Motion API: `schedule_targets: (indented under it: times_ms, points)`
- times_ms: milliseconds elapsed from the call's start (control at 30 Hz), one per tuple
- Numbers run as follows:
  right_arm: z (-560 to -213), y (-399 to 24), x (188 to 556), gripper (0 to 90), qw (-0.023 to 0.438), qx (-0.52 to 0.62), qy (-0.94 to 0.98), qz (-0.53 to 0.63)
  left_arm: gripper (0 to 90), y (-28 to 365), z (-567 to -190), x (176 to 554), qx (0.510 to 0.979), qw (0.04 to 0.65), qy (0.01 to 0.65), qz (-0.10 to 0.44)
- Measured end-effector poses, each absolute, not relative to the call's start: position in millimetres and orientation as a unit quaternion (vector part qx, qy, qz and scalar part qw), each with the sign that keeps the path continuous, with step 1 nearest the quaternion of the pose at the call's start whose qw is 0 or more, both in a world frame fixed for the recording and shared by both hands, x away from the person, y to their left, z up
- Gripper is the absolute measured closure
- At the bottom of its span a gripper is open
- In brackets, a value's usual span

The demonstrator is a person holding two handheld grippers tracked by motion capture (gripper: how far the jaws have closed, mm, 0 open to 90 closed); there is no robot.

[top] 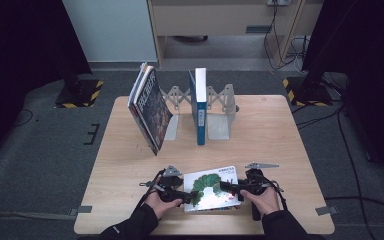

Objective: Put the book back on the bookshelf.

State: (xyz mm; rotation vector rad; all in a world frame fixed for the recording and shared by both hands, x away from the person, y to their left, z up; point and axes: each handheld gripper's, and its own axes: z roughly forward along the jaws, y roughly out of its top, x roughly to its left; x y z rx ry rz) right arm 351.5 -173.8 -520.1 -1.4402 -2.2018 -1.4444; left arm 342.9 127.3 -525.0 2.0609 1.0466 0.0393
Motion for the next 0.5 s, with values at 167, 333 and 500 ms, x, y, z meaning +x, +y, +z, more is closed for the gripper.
schedule_targets:
  times_ms: [167, 333, 500]
  points:
    - [-521, -176, 352, 59.5, 0.077, -0.482, -0.731, -0.477, 21.9, 128, -522, 343, 0.819, 0.398, 0.412, 0.020]
    - [-517, -180, 353, 64.1, 0.080, -0.478, -0.727, -0.487, 22.7, 130, -520, 344, 0.818, 0.398, 0.415, 0.018]
    - [-510, -184, 353, 70.2, 0.085, -0.474, -0.718, -0.502, 22.9, 134, -515, 345, 0.809, 0.411, 0.420, 0.017]
